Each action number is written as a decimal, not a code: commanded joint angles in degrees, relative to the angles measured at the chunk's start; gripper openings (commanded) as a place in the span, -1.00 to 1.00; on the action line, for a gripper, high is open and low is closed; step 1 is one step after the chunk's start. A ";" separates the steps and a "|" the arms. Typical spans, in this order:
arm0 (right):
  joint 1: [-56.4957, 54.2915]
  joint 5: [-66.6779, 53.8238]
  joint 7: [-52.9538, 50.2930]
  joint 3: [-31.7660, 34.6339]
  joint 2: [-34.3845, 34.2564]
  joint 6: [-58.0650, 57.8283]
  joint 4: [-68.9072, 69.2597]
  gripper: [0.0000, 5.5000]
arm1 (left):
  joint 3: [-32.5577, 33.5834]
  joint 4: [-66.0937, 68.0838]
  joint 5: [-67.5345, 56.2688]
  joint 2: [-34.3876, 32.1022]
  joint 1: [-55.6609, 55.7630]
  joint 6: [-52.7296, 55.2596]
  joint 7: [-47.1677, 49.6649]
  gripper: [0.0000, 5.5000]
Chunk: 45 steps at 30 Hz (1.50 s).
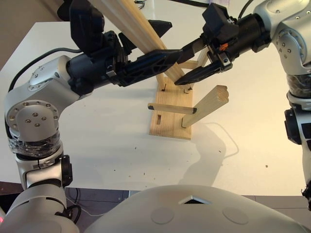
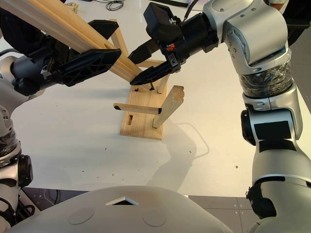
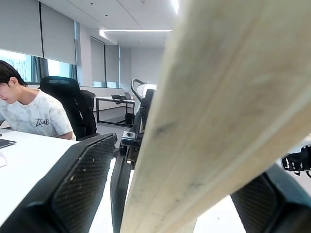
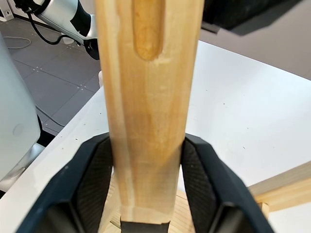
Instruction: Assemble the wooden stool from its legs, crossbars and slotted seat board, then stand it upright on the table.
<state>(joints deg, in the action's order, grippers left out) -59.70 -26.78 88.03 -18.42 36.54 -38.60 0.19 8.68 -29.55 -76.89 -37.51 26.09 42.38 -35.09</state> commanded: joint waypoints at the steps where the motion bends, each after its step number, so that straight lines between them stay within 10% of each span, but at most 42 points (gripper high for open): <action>1: -1.63 0.84 -0.23 0.32 -0.29 0.72 -0.75 -0.25 | 0.17 -0.58 -0.42 -0.26 0.10 1.03 0.08 0.25; 7: -1.21 1.18 -0.35 0.19 -0.63 0.86 -0.48 -0.25 | 0.47 -0.49 -0.81 0.01 0.03 1.30 0.44 -0.08; 45: -0.64 4.25 -1.60 0.76 -0.45 4.22 -0.70 -0.07 | 0.84 -0.99 0.96 -1.48 -2.52 1.79 -1.94 -0.11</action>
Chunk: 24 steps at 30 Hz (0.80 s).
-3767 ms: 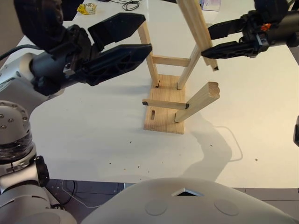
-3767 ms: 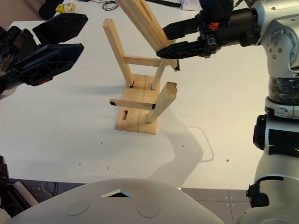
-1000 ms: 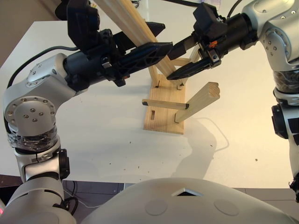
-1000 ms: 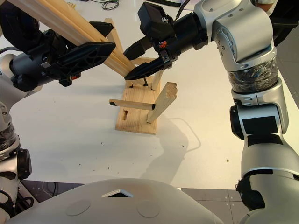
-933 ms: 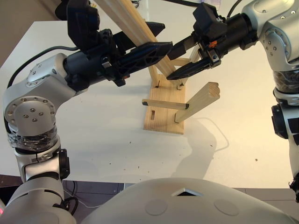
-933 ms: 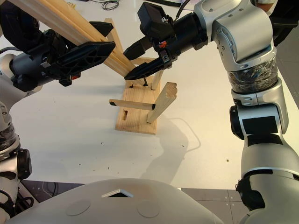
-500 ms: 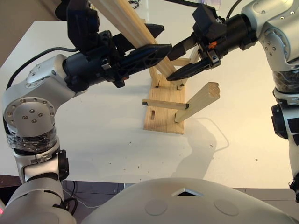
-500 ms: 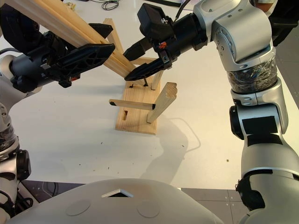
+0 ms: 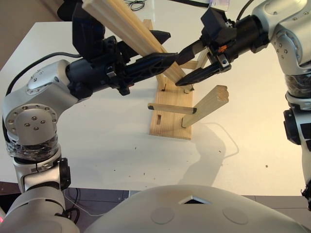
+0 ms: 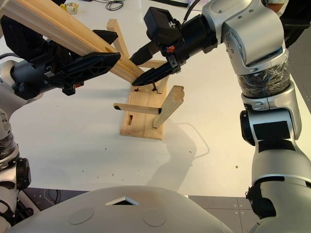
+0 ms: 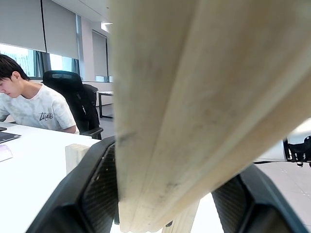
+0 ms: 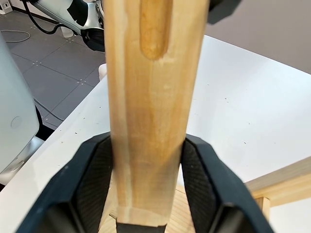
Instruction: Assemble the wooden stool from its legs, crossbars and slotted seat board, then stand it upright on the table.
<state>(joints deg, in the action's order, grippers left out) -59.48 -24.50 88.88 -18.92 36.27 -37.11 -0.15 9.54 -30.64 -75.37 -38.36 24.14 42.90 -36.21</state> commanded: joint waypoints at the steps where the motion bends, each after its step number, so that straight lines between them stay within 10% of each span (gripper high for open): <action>1: -0.92 2.15 -2.69 1.22 -0.26 3.01 -0.64 0.00 | -0.01 0.06 -0.52 -0.62 -0.62 1.30 -0.82 -0.14; 13: -0.52 3.09 -3.45 1.52 1.06 3.78 -3.02 0.70 | 1.05 1.93 -0.03 -0.93 1.18 1.36 -0.59 -0.19; 24: -1.61 -3.57 -5.43 10.69 3.18 -5.33 -4.71 0.71 | 4.34 8.82 4.43 -2.97 6.89 0.49 0.31 -0.25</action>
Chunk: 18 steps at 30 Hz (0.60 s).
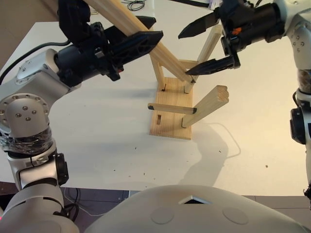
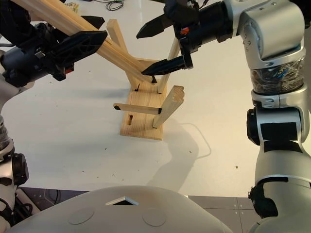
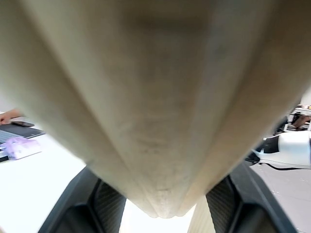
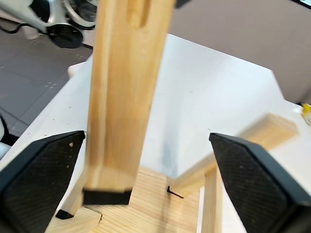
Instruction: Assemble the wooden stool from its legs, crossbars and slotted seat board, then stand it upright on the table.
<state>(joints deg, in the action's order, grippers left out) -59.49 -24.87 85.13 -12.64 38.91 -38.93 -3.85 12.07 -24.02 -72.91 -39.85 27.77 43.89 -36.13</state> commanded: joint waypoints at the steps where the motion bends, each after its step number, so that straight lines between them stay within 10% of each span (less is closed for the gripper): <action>1: -1.85 -4.17 -2.33 5.98 0.66 -4.56 -1.54 0.71 | 2.36 3.04 2.43 -1.84 4.08 -0.55 0.25 -0.25; 18: 20.94 -11.44 -0.23 22.77 23.48 -13.73 2.88 0.71 | 12.26 5.29 18.92 -19.81 -7.29 -3.68 -18.50 -0.25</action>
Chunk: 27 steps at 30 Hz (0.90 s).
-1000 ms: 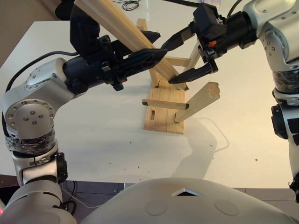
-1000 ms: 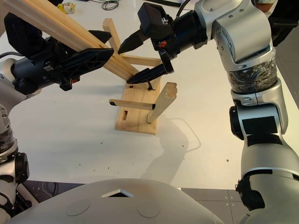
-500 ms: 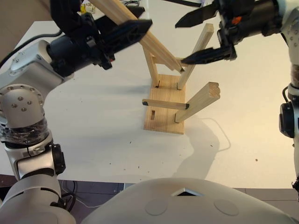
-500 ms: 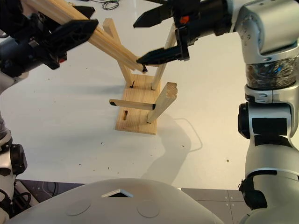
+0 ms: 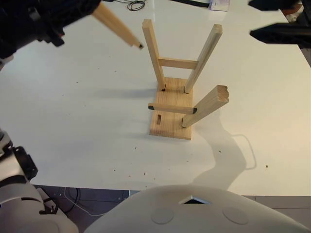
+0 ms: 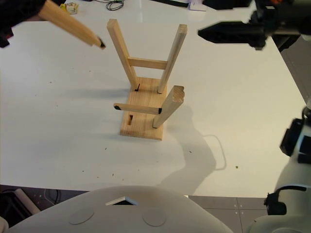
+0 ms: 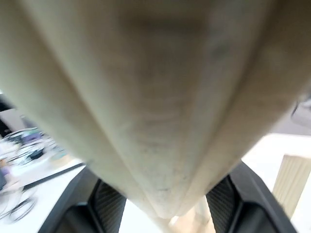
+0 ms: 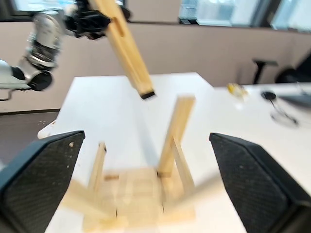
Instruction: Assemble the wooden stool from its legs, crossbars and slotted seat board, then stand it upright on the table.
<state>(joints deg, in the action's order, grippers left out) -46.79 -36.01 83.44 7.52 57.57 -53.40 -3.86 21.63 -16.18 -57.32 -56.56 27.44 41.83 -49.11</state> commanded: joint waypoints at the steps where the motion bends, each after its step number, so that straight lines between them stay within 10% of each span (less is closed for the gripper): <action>1: 11.98 0.03 2.03 3.54 6.03 1.84 4.17 0.71 | 3.63 -3.12 4.77 -3.61 -9.78 -2.78 -7.83 -0.25; 11: 30.07 -1.00 -0.48 6.80 6.31 4.77 13.35 0.71 | 3.17 -4.48 10.09 2.63 -18.42 -11.59 -12.92 -0.25; 27: 27.56 -0.73 -0.53 2.02 7.18 6.32 11.04 0.71 | -2.59 -6.95 21.11 16.33 -34.70 -37.91 -18.87 -0.25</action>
<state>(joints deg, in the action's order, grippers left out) -18.43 -36.58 82.68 10.62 63.66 -47.32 6.70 20.14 -21.79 -36.19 -41.33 -5.10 4.87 -67.69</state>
